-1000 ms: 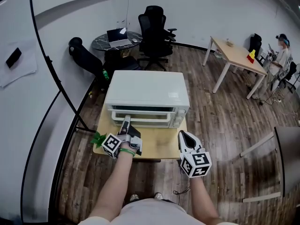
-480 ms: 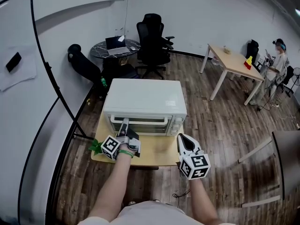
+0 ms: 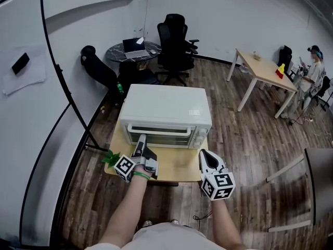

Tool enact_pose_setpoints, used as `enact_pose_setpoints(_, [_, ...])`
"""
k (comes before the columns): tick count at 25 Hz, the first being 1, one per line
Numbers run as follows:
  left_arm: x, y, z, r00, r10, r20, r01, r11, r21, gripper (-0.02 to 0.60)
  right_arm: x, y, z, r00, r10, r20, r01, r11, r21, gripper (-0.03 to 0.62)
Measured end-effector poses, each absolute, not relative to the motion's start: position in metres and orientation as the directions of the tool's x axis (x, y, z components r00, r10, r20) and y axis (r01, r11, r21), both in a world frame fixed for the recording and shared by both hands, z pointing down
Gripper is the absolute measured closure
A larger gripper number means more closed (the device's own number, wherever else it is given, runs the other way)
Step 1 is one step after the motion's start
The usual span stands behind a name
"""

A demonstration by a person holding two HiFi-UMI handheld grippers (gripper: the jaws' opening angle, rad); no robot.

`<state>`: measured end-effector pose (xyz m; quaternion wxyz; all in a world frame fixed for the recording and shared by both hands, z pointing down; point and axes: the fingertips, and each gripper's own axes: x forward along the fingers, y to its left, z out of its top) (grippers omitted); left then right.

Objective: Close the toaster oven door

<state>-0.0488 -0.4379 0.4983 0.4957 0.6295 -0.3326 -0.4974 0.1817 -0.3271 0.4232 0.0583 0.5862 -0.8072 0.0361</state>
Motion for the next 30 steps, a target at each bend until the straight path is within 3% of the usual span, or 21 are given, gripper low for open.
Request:
enact_pose_setpoints(3, [-0.055, -0.418, 0.501, 0.281, -0.915, -0.29, 0.071, -0.282, 0.957, 0.419, 0.172, -0.323, 0.427, -0.323, -0.936, 0.142, -0.945, 0.326, 0.003, 0.594])
enact_pose_setpoints(10, [-0.065, -0.39, 0.487, 0.291, -0.893, -0.343, 0.061, -0.341, 0.938, 0.561, 0.158, -0.317, 0.433, -0.342, -0.927, 0.152, -0.938, 0.346, -0.003, 0.594])
enact_pose_setpoints(15, [-0.068, -0.38, 0.471, 0.336, -0.873, -0.353, -0.032, -0.385, 0.922, 0.569, 0.153, -0.315, 0.428, -0.346, -0.927, 0.143, -0.937, 0.35, -0.002, 0.594])
enact_pose_setpoints(18, [-0.067, -0.376, 0.458, 0.39, -0.858, -0.335, -0.158, -0.421, 0.893, 0.569, 0.15, -0.315, 0.423, -0.347, -0.928, 0.136, -0.937, 0.351, 0.005, 0.594])
enact_pose_setpoints(23, [-0.064, -0.371, 0.439, 0.478, -0.85, -0.221, -0.493, -0.468, 0.734, 0.569, 0.15, -0.314, 0.413, -0.34, -0.933, 0.115, -0.939, 0.344, 0.015, 0.594])
enact_pose_setpoints(27, [-0.054, -0.364, 0.422, 0.518, -0.848, -0.11, -0.748, -0.511, 0.423, 0.569, 0.152, -0.313, 0.406, -0.333, -0.938, 0.1, -0.941, 0.338, 0.031, 0.594])
enact_pose_setpoints(30, [-0.046, -0.359, 0.414, 0.53, -0.846, -0.059, -0.823, -0.53, 0.204, 0.569, 0.151, -0.313, 0.402, -0.331, -0.939, 0.094, -0.941, 0.335, 0.041, 0.594])
